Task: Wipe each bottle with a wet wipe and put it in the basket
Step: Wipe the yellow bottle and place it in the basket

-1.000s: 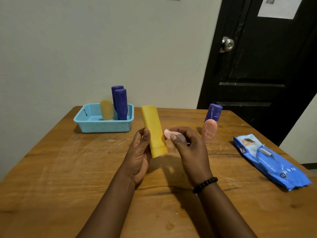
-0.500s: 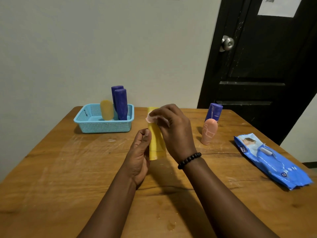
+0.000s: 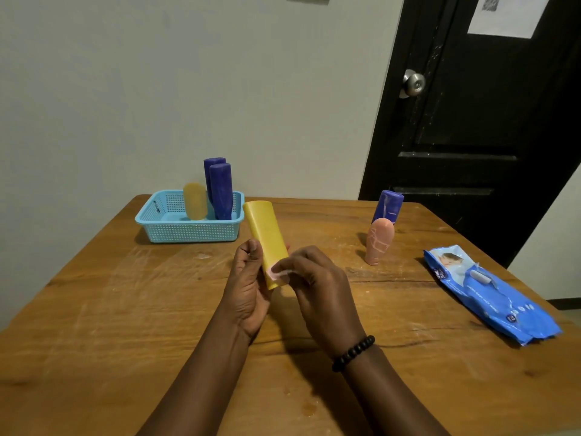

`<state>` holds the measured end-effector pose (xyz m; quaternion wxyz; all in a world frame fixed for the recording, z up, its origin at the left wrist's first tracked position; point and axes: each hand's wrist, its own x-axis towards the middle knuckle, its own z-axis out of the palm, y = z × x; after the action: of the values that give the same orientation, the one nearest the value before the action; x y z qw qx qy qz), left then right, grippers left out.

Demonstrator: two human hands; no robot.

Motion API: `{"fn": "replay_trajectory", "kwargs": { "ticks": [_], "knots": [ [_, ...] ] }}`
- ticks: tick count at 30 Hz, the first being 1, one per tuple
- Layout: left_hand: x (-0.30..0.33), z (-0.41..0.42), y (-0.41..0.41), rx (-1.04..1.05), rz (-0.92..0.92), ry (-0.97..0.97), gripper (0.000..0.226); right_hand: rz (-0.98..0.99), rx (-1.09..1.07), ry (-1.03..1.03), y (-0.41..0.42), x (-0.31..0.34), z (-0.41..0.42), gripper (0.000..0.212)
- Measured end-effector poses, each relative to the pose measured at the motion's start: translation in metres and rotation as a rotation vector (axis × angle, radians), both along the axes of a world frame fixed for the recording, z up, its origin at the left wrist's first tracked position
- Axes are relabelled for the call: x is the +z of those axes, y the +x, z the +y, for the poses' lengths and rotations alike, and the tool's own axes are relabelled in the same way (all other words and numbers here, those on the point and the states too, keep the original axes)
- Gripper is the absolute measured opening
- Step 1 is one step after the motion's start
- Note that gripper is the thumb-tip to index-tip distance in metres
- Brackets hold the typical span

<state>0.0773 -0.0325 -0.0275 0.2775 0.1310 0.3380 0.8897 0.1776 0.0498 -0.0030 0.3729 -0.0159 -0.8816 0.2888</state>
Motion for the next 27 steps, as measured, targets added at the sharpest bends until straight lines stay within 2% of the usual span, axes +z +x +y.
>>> {"fn": "replay_trajectory", "kwargs": {
  "ticks": [3,5,9,14,18,24,27],
  "knots": [
    [0.004,-0.001,0.0,0.043,0.018,-0.049,0.043,-0.067,0.046,0.014,0.009,-0.002,0.009,0.022],
    [0.005,-0.001,0.0,0.062,0.019,-0.055,0.047,-0.052,0.011,-0.05,0.014,0.003,0.014,0.024],
    [0.007,0.0,0.004,0.035,0.016,-0.025,0.077,0.036,-0.064,-0.102,0.014,0.013,0.01,0.024],
    [0.01,-0.005,0.007,-0.053,-0.01,0.009,0.058,-0.073,0.024,-0.062,0.016,0.01,0.013,0.028],
    [0.011,-0.007,0.005,-0.063,-0.017,0.018,0.055,0.056,-0.062,-0.097,0.018,0.011,0.022,0.027],
    [0.007,-0.005,0.005,-0.106,-0.034,0.036,0.057,0.09,-0.008,0.246,0.006,0.013,0.011,0.024],
    [0.006,-0.007,0.005,-0.08,0.007,0.039,0.058,0.158,-0.156,0.101,-0.005,0.017,0.018,0.022]
  ]
}}
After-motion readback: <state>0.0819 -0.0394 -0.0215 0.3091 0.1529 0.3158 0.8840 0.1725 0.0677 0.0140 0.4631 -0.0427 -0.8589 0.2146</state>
